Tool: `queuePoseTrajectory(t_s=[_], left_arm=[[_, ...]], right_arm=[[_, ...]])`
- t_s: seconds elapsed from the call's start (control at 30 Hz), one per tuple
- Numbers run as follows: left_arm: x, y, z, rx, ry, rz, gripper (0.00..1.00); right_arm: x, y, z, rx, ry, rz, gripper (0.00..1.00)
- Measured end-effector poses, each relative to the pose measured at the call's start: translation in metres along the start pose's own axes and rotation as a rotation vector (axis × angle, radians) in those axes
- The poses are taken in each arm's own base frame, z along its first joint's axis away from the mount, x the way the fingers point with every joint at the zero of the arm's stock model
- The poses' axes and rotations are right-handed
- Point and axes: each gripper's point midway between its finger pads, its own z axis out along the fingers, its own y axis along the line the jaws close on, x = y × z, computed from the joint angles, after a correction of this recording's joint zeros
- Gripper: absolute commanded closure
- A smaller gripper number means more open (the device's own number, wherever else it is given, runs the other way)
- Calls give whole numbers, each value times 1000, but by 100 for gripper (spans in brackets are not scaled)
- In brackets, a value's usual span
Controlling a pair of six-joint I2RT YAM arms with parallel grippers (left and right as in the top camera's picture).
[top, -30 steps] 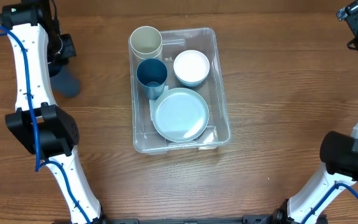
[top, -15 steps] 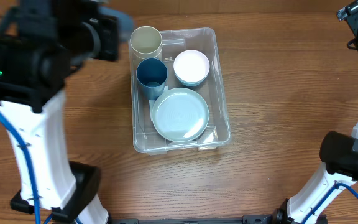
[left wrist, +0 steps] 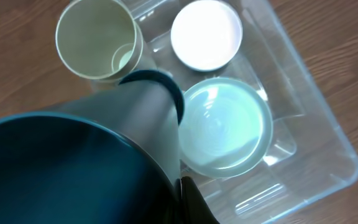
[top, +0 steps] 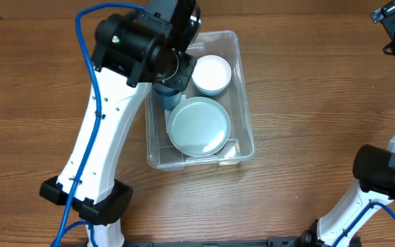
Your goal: Pack container
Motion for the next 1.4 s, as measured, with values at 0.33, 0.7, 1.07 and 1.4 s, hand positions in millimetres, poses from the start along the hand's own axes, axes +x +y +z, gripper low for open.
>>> queuePoseTrajectory(t_s=[0.33,0.7,1.07,1.4], left_arm=[[6,10,38,-80,68,-9,37],[6,12,38,-91,65,-30,16],[18,19,-98,-9,-261,-276,0],[59,18,-156,31,-345,-150,0]], right_arm=[[0,0,0,0,1,0,0],[0,0,0,0,0,0,0],[0,0,0,0,1,0,0],[0,0,0,0,0,0,0]])
